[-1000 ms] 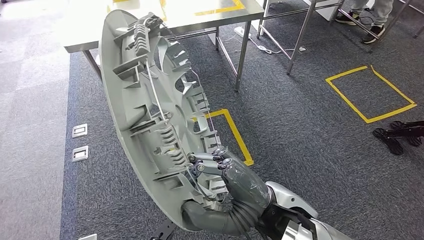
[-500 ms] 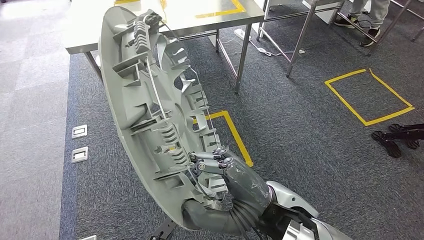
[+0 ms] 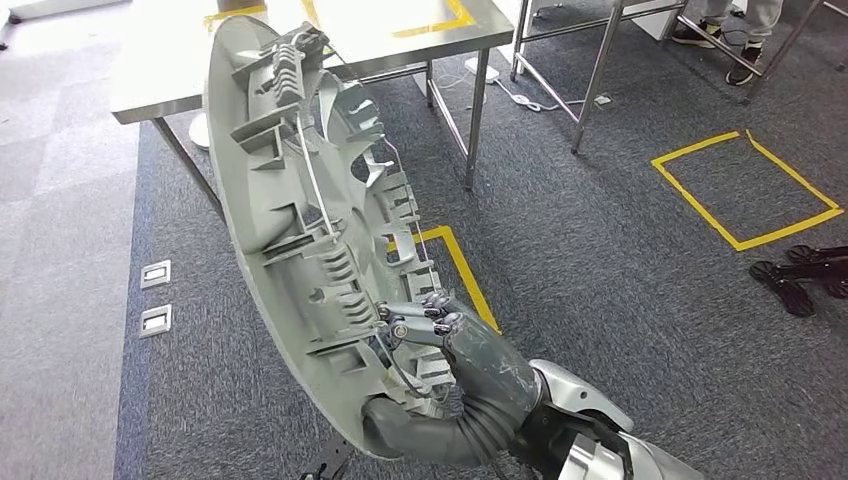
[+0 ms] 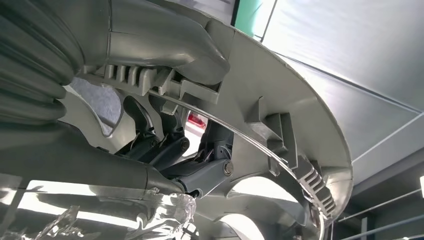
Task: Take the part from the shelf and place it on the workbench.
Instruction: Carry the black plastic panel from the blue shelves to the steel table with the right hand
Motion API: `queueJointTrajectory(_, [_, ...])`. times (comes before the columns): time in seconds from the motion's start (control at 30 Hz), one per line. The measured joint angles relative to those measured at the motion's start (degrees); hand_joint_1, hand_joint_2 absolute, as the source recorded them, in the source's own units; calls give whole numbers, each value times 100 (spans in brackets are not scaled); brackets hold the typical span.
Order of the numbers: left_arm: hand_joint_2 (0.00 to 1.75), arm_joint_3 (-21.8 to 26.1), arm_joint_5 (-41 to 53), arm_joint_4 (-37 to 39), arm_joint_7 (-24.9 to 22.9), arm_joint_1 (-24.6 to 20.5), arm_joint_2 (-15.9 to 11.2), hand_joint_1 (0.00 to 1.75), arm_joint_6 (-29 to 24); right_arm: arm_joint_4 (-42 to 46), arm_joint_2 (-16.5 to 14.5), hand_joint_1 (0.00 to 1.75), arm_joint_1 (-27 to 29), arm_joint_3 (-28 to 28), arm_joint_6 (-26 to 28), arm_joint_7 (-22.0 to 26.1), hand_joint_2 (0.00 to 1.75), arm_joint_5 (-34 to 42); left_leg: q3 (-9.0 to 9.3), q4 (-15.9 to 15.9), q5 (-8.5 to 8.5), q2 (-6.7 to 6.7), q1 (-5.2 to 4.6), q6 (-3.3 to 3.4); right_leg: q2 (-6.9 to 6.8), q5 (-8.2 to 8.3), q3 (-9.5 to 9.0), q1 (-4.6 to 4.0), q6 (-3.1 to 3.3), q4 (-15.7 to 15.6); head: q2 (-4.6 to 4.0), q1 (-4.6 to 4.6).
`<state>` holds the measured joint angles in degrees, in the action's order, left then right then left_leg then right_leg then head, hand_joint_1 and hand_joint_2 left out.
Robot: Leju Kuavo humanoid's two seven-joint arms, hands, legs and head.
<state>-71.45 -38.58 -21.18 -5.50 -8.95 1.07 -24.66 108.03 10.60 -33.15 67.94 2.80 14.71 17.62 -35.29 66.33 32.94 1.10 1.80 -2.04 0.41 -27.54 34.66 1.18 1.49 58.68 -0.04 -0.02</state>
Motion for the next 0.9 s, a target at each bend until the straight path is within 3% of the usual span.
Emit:
queueJointTrajectory(0.07, [175, 0, -7, 5, 23, 28, 0, 0, 3, -19, 0, 175, 7, 2, -2, -1, 175, -2, -425, 661, 80, -16, -11, 25, -20, -99, -116, -35, 24, 0, 0, -31])
queueJointTrajectory(0.1, [175, 0, -9, 8, 27, 48, 0, 0, 4, -28, 0, 175, 14, 3, -4, -1, 175, -3, -542, 743, -27, -16, -17, 47, -23, -154, -186, -50, 27, 0, 0, -37])
queueJointTrajectory(0.13, [175, 0, -10, 10, 30, 64, 0, 0, 5, -34, 0, 175, 20, 4, -7, -2, 175, -2, -559, 601, -247, -17, -25, 76, -24, -214, -267, -64, 25, 0, 0, -45])
queueJointTrajectory(0.2, [175, 0, -10, 13, 33, 76, 0, 0, 7, -39, 1, 175, 25, 4, -10, -2, 175, -2, -411, 31, -733, -33, -59, 157, -31, -340, -439, -79, 2, -18, 0, -55])
queueJointTrajectory(0.23, [175, 1, -12, 15, 40, 74, 1, 0, 8, -41, 0, 175, 21, 5, -10, 0, 175, -3, -319, -194, -875, -47, -92, 200, -33, -388, -504, -82, -25, -31, 0, -47])
queueJointTrajectory(0.27, [175, 1, -12, 16, 48, 72, 2, 0, 12, -43, -1, 175, 16, 3, -9, 3, 175, -2, -253, -323, -907, -61, -124, 242, -39, -420, -541, -76, -57, -52, 0, -44])
queueJointTrajectory(0.37, [175, 3, -15, 27, 76, 64, 3, 0, 26, -45, -4, 175, 4, -11, -7, 9, 175, -4, -107, -552, -734, -71, -160, 341, -55, -432, -541, -62, -141, -61, 0, -59])
queueJointTrajectory(0.43, [175, 8, -12, 40, 90, 54, 3, 0, 29, -45, -1, 175, -2, -17, -10, 5, 175, -4, 23, -734, -623, -39, -125, 381, -56, -454, -362, -64, -179, 205, 0, -42])
queueJointTrajectory(0.57, [175, 9, -4, 54, 98, 61, 18, 0, 39, -73, 8, 175, 2, -13, -14, 4, 175, -4, 176, -797, -471, 23, -115, 421, -45, -679, 675, -49, -275, 1427, 0, 4])
queueJointTrajectory(0.6, [175, 9, -3, 59, 98, 74, 22, 0, 40, -84, 11, 175, 4, -13, -14, 3, 175, -4, 238, -797, -419, 35, -117, 420, -45, -629, 845, -48, -285, 1487, 0, 5])
queueJointTrajectory(0.63, [175, 9, -3, 65, 98, 86, 27, 0, 40, -95, 16, 175, 4, -13, -14, 3, 175, -4, 316, -797, -359, 49, -115, 416, -46, -471, 913, -52, -279, 1346, 0, 7])
queueJointTrajectory(0.7, [175, 9, -1, 70, 98, 98, 48, 0, 41, -112, 24, 175, 5, -12, -14, 3, 175, -4, 484, -799, -229, 77, -107, 394, -44, 127, 816, -86, -211, 627, 0, 15])
queueJointTrajectory(0.77, [175, 10, -1, 71, 97, 100, 79, 0, 43, -123, 29, 175, -3, -13, -14, 7, 175, -4, 597, -825, -125, 94, -95, 338, -34, 544, 673, -142, -119, 72, 0, 33])
queueJointTrajectory(0.8, [175, 10, 0, 72, 97, 100, 91, 0, 44, -126, 31, 175, -10, -17, -13, 10, 175, -4, 638, -843, -96, 94, -87, 303, -25, 608, 637, -168, -75, -43, 0, 43])
queueJointTrajectory(0.9, [175, 8, 5, 74, 98, 73, 115, 0, 44, -132, 33, 175, -16, -37, -10, 7, 175, -3, 735, -861, -72, 68, -83, 236, -25, 519, 472, -170, 26, -171, 0, 41])
